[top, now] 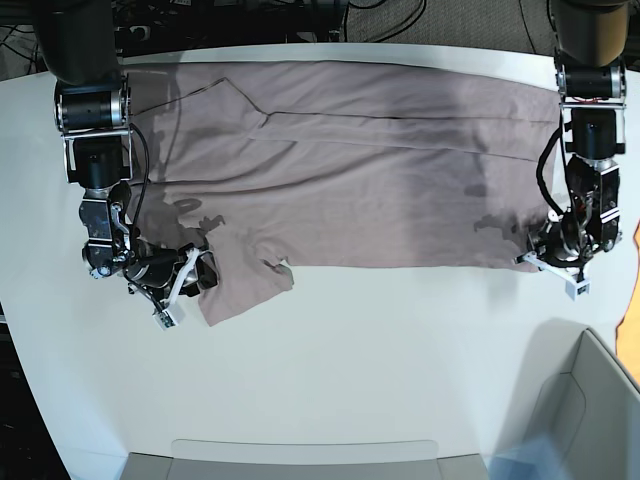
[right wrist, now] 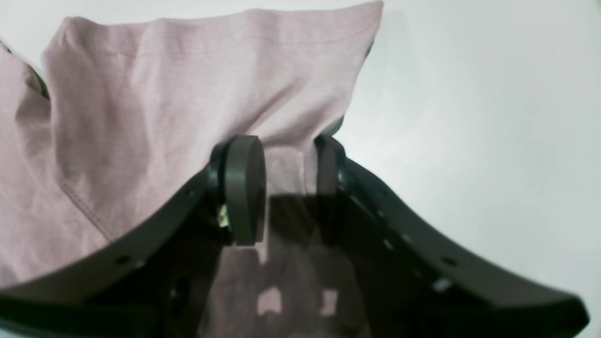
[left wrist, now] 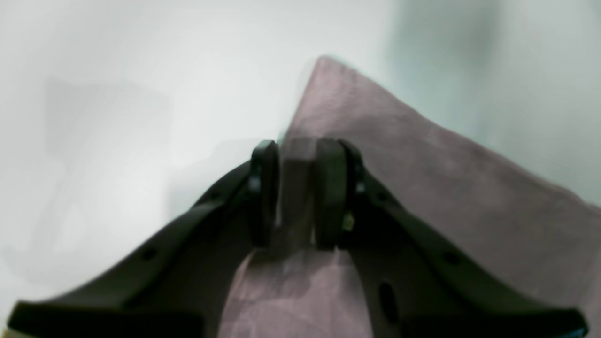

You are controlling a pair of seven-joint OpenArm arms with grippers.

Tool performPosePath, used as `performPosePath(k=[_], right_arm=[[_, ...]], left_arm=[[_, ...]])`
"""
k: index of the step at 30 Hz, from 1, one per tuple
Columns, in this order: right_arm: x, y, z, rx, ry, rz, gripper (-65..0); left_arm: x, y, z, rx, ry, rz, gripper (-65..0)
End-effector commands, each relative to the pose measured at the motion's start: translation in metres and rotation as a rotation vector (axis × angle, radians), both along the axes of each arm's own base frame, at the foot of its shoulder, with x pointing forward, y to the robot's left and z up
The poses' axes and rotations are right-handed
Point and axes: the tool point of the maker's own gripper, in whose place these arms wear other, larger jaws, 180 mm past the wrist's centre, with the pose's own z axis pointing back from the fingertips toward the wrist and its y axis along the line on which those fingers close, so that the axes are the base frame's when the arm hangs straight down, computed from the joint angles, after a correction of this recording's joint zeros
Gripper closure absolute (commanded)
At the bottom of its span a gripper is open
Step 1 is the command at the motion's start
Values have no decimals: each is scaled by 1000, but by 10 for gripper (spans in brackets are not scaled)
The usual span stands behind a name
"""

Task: Fold the T-shirt properly
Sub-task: 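Move the left gripper to the opposite hem corner and grasp it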

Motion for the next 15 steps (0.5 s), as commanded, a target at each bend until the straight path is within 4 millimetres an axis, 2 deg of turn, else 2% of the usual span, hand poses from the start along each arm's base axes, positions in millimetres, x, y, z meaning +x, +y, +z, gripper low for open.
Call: performPosePath(k=[1, 8, 11, 13, 15], right_arm=[[-2, -10, -2, -55, 27, 12, -205], [-1, -7, -2, -52, 27, 15, -205], [-1, -3, -2, -47, 27, 18, -193], [-1, 5, -3, -35, 27, 28, -148], [-1, 6, -3, -33, 27, 29, -60]], left_arm=[[8, 5, 11, 9, -23, -3, -158], [7, 1, 9, 6, -18, -14, -158], [7, -19, -2, -3, 4, -56, -150], [4, -25, -8, 1, 22, -78, -98], [-7, -25, -17, 4, 39, -79, 0]])
